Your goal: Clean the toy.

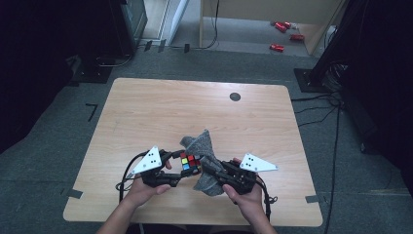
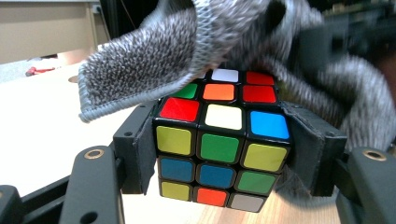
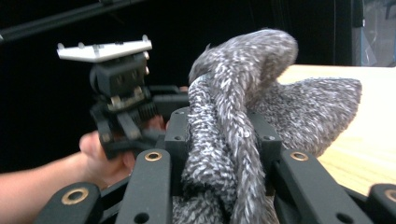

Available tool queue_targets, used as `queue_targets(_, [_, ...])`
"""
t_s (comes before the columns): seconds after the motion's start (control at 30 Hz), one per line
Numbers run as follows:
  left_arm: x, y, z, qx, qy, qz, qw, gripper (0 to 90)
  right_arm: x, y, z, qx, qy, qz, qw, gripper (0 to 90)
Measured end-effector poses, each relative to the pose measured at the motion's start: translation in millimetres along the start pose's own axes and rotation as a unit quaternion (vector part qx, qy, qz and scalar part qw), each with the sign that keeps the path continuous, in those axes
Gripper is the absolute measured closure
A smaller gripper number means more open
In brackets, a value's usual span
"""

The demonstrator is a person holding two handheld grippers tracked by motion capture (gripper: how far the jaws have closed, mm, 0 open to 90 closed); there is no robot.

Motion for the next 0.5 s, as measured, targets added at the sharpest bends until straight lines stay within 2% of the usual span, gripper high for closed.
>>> queue_targets(0.1, [-4.7, -0.2, -4.3, 0.007, 0.008, -0.008, 0.9999, 34.1, -3.8, -2.2, 3.2, -0.018, -0.009, -0.022, 0.9995, 68.0])
queue_targets(0.17, [-5.7, -0.9, -5.2, 0.009, 0.003, -0.012, 0.9999, 34.2, -7.4, -1.1, 3.7, -0.020, -0.011, -0.034, 0.9992, 68.3])
queue_targets(0.23, [-3.7, -1.2, -3.6, 0.005, -0.002, -0.008, 1.0000, 34.1, -10.0, 1.9, 2.8, -0.014, -0.011, -0.035, 0.9992, 68.4])
queue_targets(0.43, [2.4, -1.5, 3.2, -0.006, -0.011, 0.003, 0.9999, 34.1, -12.0, 6.0, -1.6, 0.013, -0.046, -0.038, 0.9981, 67.8])
queue_targets(0.5, [3.7, -2.6, 5.2, -0.014, -0.012, 0.008, 0.9998, 34.1, -14.2, 7.6, -1.9, 0.021, -0.049, -0.037, 0.9979, 68.0])
Point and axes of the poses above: each handheld gripper's, and its own axes: z roughly backward along the jaws, y roughly out of its underside, x roughly to its left, the point moved 1 cm from there along -z, roughly forward along the jaws, and after that the axes turned 6 degrees about y, right-handed, at the moved point
